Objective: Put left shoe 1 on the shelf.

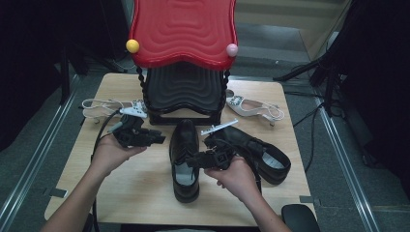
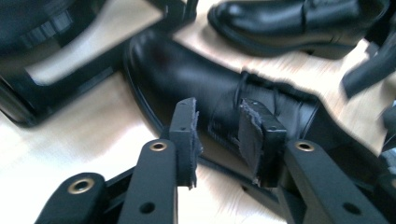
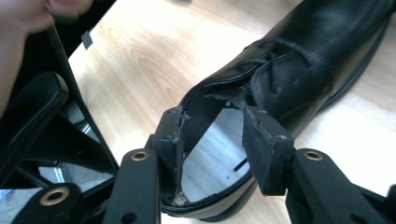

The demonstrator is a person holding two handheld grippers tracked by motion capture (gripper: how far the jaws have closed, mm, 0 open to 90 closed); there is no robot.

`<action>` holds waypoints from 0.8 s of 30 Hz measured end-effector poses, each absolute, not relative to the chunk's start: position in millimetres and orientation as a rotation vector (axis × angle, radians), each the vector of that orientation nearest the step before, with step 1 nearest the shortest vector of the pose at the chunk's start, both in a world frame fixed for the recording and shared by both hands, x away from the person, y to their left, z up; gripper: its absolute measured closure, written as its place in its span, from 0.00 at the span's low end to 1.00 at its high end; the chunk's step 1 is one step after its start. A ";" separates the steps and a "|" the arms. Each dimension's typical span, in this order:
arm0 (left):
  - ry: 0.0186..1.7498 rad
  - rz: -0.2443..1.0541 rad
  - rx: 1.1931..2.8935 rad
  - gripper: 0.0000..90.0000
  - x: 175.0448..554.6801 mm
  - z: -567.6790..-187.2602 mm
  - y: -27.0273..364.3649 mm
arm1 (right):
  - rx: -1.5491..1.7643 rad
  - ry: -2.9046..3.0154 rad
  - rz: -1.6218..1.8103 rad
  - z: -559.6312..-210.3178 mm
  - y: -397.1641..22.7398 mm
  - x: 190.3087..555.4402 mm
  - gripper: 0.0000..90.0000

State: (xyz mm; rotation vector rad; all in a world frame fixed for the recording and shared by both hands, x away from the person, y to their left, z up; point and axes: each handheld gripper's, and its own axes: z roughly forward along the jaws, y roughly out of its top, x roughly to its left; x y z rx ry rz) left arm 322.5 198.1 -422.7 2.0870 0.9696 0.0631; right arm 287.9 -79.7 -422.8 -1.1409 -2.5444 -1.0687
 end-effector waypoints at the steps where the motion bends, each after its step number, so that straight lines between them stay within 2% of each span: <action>1: 0.973 0.058 2.084 0.79 325.4 -416.4 199.6 | -1.145 -2.542 -1.051 -422.8 -77.5 287.4 0.69; 6: 0.945 0.081 2.075 0.85 337.8 -386.2 203.4 | -1.108 -2.558 -0.975 -423.4 -59.8 283.8 0.71; 12: 0.908 0.125 2.102 0.87 354.1 -354.7 197.0 | -1.160 -2.532 -0.859 -426.3 -41.4 288.9 0.68; 16: 0.885 0.143 2.123 0.93 363.6 -338.9 193.5 | -1.184 -2.532 -0.798 -435.0 -32.0 291.0 0.68; 24: 0.850 0.160 2.064 0.98 381.9 -303.8 189.1 | -1.189 -2.523 -0.738 -451.5 -19.4 291.2 0.67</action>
